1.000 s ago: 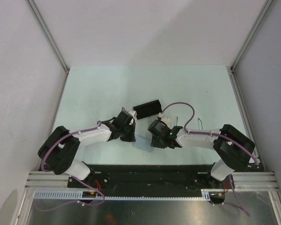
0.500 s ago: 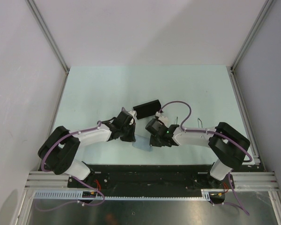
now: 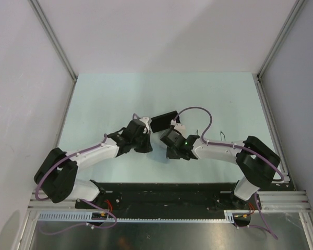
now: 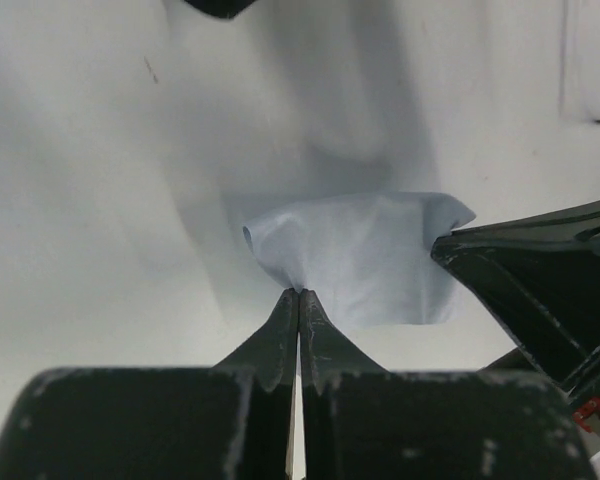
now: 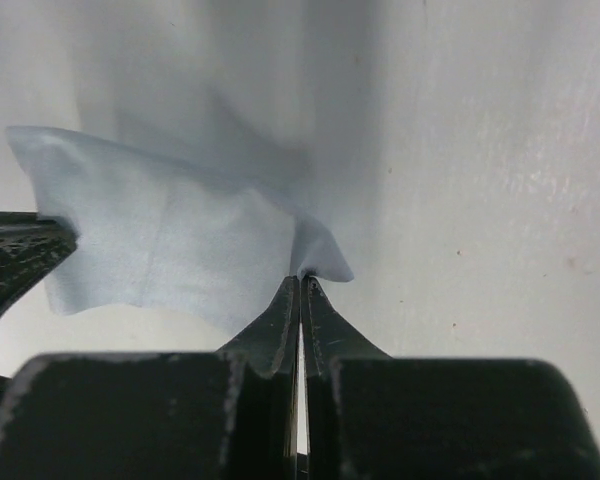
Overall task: Organize the sunglasses
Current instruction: Place the folded cleaning cloth in the sunglasses case.
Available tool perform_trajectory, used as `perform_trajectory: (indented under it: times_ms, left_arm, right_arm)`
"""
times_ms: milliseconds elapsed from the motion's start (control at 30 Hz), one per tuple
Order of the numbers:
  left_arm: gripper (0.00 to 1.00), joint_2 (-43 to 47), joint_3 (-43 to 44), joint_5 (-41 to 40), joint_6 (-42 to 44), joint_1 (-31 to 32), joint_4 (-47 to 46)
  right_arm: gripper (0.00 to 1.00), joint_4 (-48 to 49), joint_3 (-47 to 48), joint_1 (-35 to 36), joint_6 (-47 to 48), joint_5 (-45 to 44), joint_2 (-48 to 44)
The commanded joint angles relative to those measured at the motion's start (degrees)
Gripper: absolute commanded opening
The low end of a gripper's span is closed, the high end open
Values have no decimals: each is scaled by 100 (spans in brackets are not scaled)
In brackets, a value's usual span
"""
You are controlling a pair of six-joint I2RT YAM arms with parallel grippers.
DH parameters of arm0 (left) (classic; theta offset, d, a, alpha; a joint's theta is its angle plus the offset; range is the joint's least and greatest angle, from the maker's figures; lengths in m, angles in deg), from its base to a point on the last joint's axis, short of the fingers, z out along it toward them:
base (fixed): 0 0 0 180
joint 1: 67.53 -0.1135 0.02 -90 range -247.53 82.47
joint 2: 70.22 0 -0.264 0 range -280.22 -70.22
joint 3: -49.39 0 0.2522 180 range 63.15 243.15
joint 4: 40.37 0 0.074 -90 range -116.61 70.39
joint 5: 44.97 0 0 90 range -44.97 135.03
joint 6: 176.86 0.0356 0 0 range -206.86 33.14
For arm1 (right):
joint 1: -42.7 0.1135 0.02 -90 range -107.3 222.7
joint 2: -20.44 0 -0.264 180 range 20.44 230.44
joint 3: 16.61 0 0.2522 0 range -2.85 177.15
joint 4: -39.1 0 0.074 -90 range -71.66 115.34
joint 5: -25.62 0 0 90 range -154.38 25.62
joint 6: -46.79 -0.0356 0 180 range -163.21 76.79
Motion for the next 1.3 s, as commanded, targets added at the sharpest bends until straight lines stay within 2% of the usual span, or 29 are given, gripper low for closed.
perform_trajectory:
  times_ms: [0, 367, 733, 1033, 1267]
  left_arm:
    - [0, 219, 370, -139, -61, -6, 2]
    - [0, 0, 1081, -508, -17, -6, 230]
    - [0, -695, 2092, -1096, -8, -6, 424]
    - [0, -1582, 2856, -1607, -228, -103, 485]
    - [0, -2206, 3332, -1782, -289, -191, 477]
  right_arm:
    - [0, -81, 383, -63, 333, -365, -283]
    - [0, 121, 708, -590, 1053, -391, -503]
    - [0, 508, 1218, -1478, 2284, 162, -407]
    - [0, 824, 1816, -2102, 3181, 760, 366]
    - [0, 983, 2229, -2313, 3331, 927, 964]
